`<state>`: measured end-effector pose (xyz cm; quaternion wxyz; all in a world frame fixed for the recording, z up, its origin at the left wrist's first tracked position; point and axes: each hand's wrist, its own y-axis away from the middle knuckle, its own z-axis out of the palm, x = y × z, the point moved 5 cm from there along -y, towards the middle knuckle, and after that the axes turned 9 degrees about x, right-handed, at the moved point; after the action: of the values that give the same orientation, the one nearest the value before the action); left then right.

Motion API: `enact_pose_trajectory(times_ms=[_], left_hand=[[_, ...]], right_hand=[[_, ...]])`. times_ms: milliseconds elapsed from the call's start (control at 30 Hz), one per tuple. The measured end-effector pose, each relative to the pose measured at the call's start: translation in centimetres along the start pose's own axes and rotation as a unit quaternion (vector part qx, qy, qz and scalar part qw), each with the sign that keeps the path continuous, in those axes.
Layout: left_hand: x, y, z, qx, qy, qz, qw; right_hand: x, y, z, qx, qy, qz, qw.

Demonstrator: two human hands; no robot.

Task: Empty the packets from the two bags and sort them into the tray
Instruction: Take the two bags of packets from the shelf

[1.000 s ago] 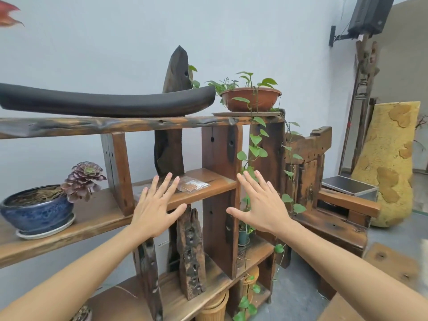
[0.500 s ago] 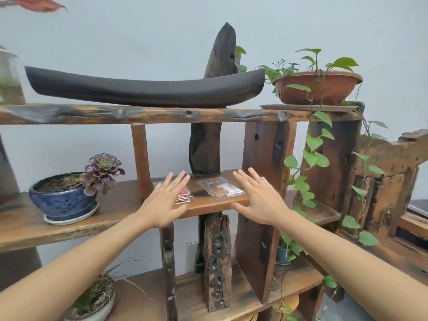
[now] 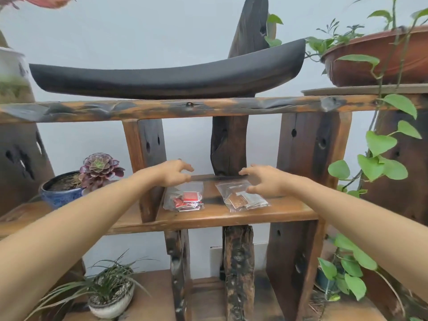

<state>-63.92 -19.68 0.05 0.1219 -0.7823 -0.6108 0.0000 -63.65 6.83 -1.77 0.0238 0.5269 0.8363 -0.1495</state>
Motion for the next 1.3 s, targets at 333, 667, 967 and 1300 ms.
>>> enact_pose_trajectory(times_ms=[333, 667, 967, 1300], left_hand=[[-1.5, -7.7, 1.1, -0.058, 0.014, -0.052, 0.997], [-6.0, -13.3, 4.9, -0.143, 0.05, -0.12, 0.981], [-7.8, -16.5, 8.5, -0.188, -0.077, -0.074, 0.976], [-8.5, -18.2, 9.4, -0.232, -0.05, -0.1, 0.966]], right_hand=[[0.6, -6.0, 0.1, -0.061, 0.042, -0.006, 0.997], [2.5, -14.3, 5.0, -0.103, 0.052, -0.01, 0.993], [4.3, -18.9, 9.6, -0.145, 0.073, 0.005, 0.987], [4.3, -22.0, 10.0, -0.178, 0.088, -0.015, 0.98]])
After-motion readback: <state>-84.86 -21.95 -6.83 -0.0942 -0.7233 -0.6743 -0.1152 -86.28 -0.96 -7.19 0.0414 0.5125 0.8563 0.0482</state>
